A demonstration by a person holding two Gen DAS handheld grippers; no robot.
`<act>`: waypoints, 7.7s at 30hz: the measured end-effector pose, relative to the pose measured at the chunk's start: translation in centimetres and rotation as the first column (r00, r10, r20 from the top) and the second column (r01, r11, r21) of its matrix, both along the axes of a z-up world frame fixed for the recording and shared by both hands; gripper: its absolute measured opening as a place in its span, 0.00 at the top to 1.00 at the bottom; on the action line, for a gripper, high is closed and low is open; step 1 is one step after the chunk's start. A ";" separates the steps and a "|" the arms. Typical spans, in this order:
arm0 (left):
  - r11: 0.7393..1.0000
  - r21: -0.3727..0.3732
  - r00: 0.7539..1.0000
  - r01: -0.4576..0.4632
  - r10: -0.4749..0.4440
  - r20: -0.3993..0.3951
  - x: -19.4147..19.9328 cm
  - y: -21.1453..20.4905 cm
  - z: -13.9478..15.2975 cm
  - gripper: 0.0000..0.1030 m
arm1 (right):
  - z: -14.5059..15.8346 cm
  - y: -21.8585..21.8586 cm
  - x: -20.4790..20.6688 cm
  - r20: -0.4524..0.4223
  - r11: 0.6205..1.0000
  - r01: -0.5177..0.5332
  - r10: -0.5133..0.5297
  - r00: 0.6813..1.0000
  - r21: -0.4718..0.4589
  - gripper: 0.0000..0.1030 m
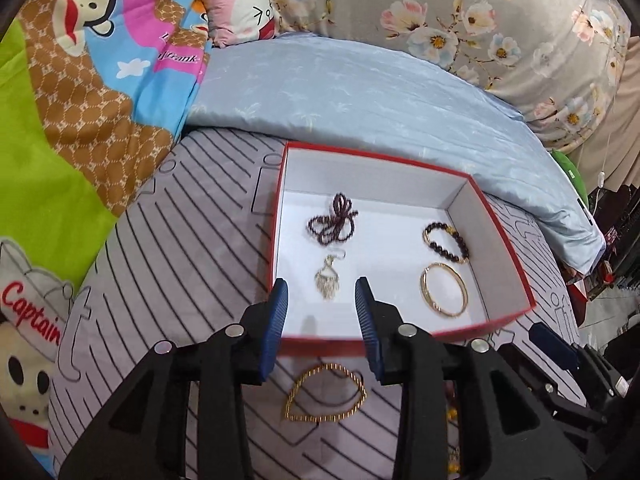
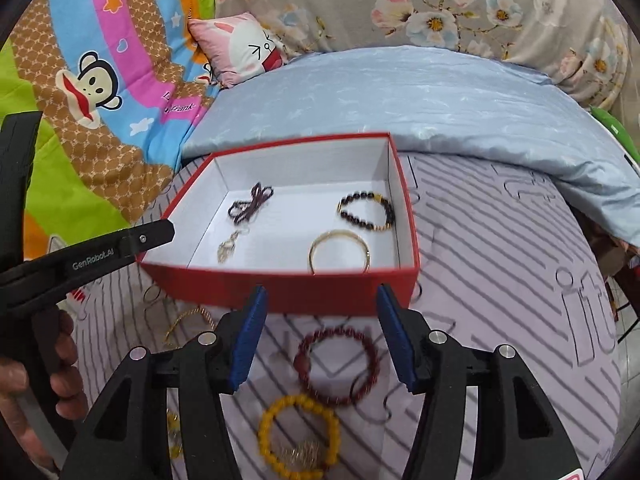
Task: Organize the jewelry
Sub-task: 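Lower the bangle into the red box with the right tool while the left releases the pendant, then move the right tool to the silver butterfly pendant while the left tool reaches the gold bead bracelet, then grasp the silver butterfly pendant with the right tool while the left grasps the gold bead bracelet, then carry the pendant and gold bead bracelet over the red box with both tools, then open both tools to drop the pendant and bracelet into the box, then withdraw, then grasp the yellow amber bead bracelet with the right tool while the left moves to the silver wristwatch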
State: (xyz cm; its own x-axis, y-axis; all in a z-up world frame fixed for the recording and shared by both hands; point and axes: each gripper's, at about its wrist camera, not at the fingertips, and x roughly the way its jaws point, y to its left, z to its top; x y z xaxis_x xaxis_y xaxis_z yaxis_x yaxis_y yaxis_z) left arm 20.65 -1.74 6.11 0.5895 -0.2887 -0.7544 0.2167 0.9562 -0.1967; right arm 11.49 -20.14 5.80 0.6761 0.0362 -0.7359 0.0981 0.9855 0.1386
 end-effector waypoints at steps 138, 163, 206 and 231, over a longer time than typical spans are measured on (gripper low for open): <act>0.993 0.014 0.986 0.119 -0.120 0.113 2.0 -5.1 4.5 0.97 | 4.6 -2.0 5.2 0.103 0.998 -0.055 0.050 0.993 0.042 0.79; 0.996 0.051 0.997 0.072 -0.074 0.036 5.6 -5.6 -0.1 0.94 | 1.1 -1.4 11.1 0.057 0.999 -0.037 0.036 0.998 0.019 0.65; 0.996 0.084 0.998 0.023 -0.018 -0.061 -10.6 2.2 -3.1 0.48 | -2.9 -0.4 -8.7 -0.087 0.997 0.038 -0.032 0.996 0.068 0.56; 0.993 0.119 0.993 0.019 -0.005 -0.117 -13.4 4.1 -5.5 0.40 | -5.6 2.5 -8.3 -0.141 0.999 -0.001 0.006 0.990 0.039 0.47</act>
State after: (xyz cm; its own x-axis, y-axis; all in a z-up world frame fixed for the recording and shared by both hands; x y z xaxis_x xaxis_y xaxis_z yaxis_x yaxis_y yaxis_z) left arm 7.23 2.32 0.57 0.4924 -0.1992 -0.8473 0.2107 0.9718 -0.1060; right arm 3.18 -17.62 0.24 0.5652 0.0687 -0.8221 0.1159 0.9800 0.1616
